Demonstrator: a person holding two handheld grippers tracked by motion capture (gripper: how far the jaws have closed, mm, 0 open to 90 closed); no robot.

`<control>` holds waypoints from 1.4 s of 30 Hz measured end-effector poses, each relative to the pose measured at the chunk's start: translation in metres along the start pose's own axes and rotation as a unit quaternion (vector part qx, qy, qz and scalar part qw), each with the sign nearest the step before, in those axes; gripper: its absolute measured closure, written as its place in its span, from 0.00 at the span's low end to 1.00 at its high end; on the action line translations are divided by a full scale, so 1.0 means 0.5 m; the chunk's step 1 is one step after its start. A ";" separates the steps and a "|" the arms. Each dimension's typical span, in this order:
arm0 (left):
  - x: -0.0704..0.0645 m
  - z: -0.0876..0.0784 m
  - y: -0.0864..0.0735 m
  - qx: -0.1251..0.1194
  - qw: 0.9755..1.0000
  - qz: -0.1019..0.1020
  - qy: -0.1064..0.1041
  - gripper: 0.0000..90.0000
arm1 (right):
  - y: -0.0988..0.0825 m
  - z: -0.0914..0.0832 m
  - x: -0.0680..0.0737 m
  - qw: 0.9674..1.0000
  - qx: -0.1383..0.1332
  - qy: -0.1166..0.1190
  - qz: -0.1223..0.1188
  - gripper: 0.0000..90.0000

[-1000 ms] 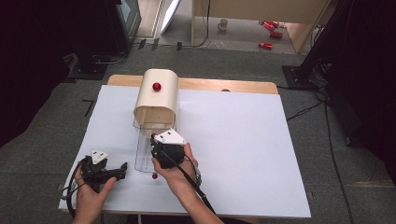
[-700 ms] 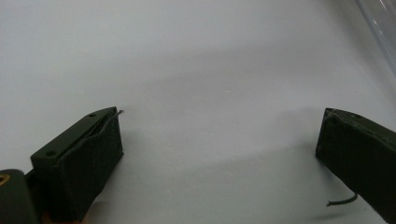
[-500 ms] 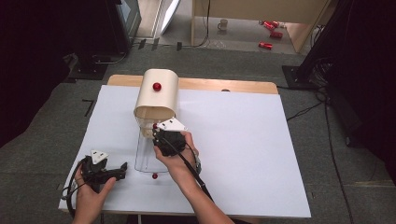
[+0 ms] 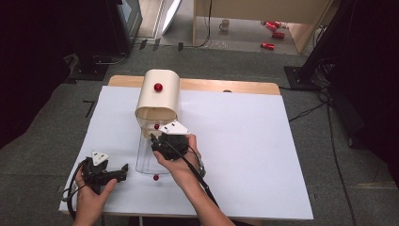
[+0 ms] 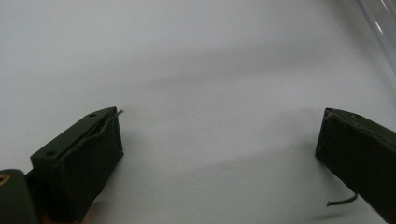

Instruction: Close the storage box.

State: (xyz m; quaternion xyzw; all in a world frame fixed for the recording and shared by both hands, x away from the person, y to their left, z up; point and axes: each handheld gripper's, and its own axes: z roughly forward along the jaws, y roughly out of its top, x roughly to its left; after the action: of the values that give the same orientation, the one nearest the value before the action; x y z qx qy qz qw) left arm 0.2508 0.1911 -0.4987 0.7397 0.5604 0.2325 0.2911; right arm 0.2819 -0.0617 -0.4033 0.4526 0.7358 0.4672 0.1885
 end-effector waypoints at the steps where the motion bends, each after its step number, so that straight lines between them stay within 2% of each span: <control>1: 0.000 0.000 0.000 0.000 1.000 0.000 0.000 0.00 | -0.003 -0.005 0.005 1.000 0.009 -0.008 -0.009 0.34; 2: 0.000 0.000 0.000 0.000 1.000 0.000 0.000 0.00 | -0.003 -0.005 0.005 1.000 0.009 -0.008 -0.009 0.34; 3: 0.000 -0.001 0.000 0.002 1.000 0.002 0.000 0.00 | -0.008 -0.009 0.011 0.999 0.024 -0.020 -0.016 0.15; 4: 0.000 -0.001 0.000 0.002 1.000 0.002 0.000 0.00 | -0.008 -0.009 0.011 0.999 0.024 -0.020 -0.016 0.15; 7: 0.000 -0.001 0.000 0.002 1.000 0.001 0.000 0.00 | -0.024 -0.020 0.020 0.999 0.042 -0.016 -0.012 0.00; 10: 0.000 -0.001 0.000 0.002 1.000 0.001 0.000 0.00 | -0.033 -0.029 0.025 0.999 0.041 -0.010 -0.013 0.00; 11: 0.000 -0.001 0.000 0.002 1.000 0.001 0.000 0.00 | -0.044 -0.037 0.032 0.999 0.039 -0.016 -0.024 0.00; 14: 0.000 -0.001 0.000 0.002 1.000 0.001 0.000 0.00 | -0.053 -0.046 0.040 0.999 0.035 -0.017 -0.028 0.00; 15: 0.000 -0.001 0.000 0.002 1.000 0.002 0.000 0.00 | -0.062 -0.055 0.046 0.999 0.036 -0.011 -0.025 0.00; 20: 0.000 0.000 0.000 0.001 1.000 0.002 0.000 0.00 | -0.084 -0.073 0.057 0.999 0.034 -0.009 -0.019 0.00; 22: 0.000 0.000 0.000 0.001 1.000 0.001 0.000 0.00 | -0.102 -0.086 0.063 0.999 0.030 -0.013 -0.006 0.00; 27: 0.000 0.000 0.000 0.001 1.000 0.001 0.001 0.00 | -0.134 -0.114 0.079 1.000 0.021 -0.005 -0.003 0.00; 33: 0.000 0.000 0.000 0.001 1.000 0.001 0.000 0.00 | -0.170 -0.131 0.095 1.000 0.027 0.003 0.002 0.00; 42: 0.000 0.000 0.000 0.000 1.000 0.002 0.001 0.00 | -0.200 -0.131 0.109 0.999 0.038 0.011 0.007 0.00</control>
State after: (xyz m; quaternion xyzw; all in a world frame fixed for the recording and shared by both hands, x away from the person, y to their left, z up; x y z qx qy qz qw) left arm 0.2507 0.1912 -0.4987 0.7405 0.5595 0.2332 0.2902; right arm 0.1588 -0.0650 -0.4487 0.4591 0.7520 0.4453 0.1596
